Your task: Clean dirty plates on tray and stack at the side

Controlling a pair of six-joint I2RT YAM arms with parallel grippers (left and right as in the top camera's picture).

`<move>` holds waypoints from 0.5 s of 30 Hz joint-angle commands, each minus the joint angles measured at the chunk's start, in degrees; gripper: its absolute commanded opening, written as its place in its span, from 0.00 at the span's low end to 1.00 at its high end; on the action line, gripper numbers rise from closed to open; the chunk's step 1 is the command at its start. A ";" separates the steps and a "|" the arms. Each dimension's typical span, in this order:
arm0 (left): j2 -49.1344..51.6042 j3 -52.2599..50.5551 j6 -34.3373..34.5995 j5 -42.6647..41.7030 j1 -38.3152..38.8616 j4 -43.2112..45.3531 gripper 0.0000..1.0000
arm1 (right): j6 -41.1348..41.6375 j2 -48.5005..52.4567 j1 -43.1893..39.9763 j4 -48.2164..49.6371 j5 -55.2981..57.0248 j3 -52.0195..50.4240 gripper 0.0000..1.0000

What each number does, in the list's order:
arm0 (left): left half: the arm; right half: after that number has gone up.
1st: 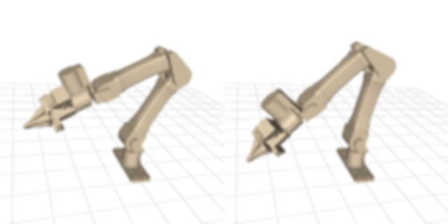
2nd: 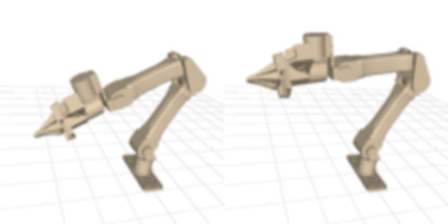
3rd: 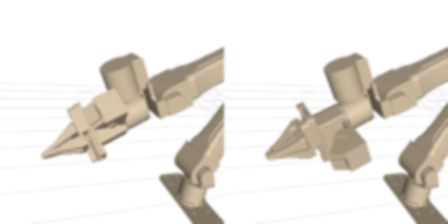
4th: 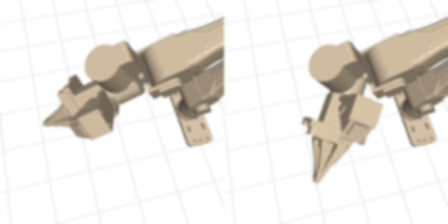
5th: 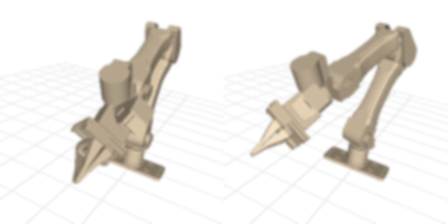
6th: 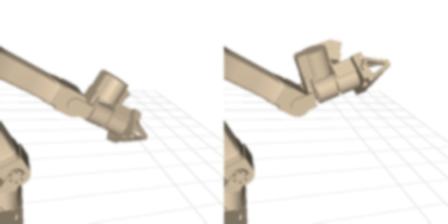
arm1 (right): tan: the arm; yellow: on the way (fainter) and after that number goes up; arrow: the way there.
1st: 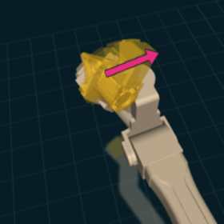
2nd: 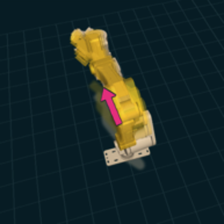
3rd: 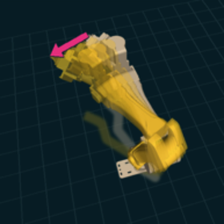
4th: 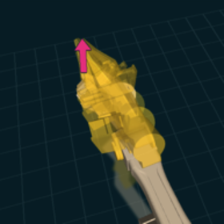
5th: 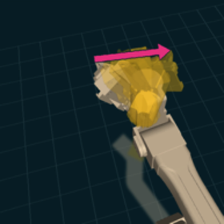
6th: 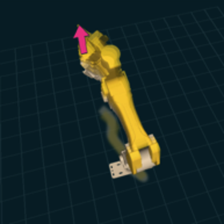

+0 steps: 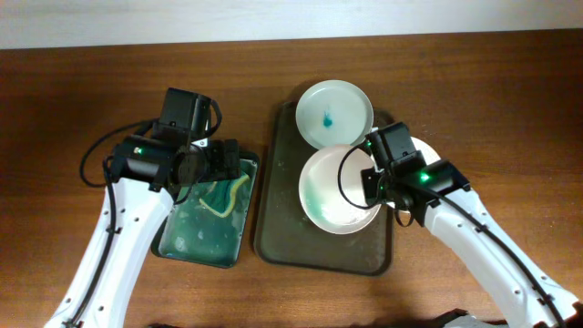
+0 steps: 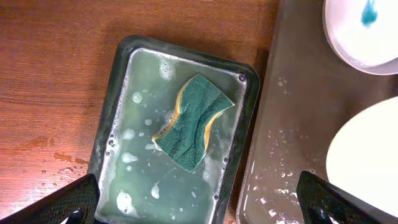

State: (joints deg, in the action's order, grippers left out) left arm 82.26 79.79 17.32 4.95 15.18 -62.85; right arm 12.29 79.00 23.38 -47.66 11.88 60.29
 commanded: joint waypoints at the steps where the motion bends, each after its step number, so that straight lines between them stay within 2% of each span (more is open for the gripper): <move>1: -0.48 0.83 -0.28 0.83 -0.35 -0.02 0.99 | 1.95 -1.75 7.98 -0.15 14.80 1.16 0.04; 4: -0.48 0.83 -0.28 0.83 -0.35 -0.02 0.99 | 3.48 -1.73 15.80 -0.15 24.63 1.16 0.04; 8: -0.48 0.83 -0.28 0.83 -0.35 -0.02 0.99 | 4.28 -1.73 22.16 -0.17 39.01 1.16 0.04; 12: -0.48 0.83 -0.28 0.83 -0.35 -0.02 0.99 | 4.26 -1.73 26.27 -0.17 46.93 1.16 0.04; 15: -0.48 0.83 -0.28 0.83 -0.35 -0.02 0.99 | 1.20 -1.73 30.08 -0.17 52.63 1.16 0.04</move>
State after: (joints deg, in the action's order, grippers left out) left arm 82.28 79.79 17.32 4.93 15.18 -62.87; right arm 14.85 78.65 50.48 -47.88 55.81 60.34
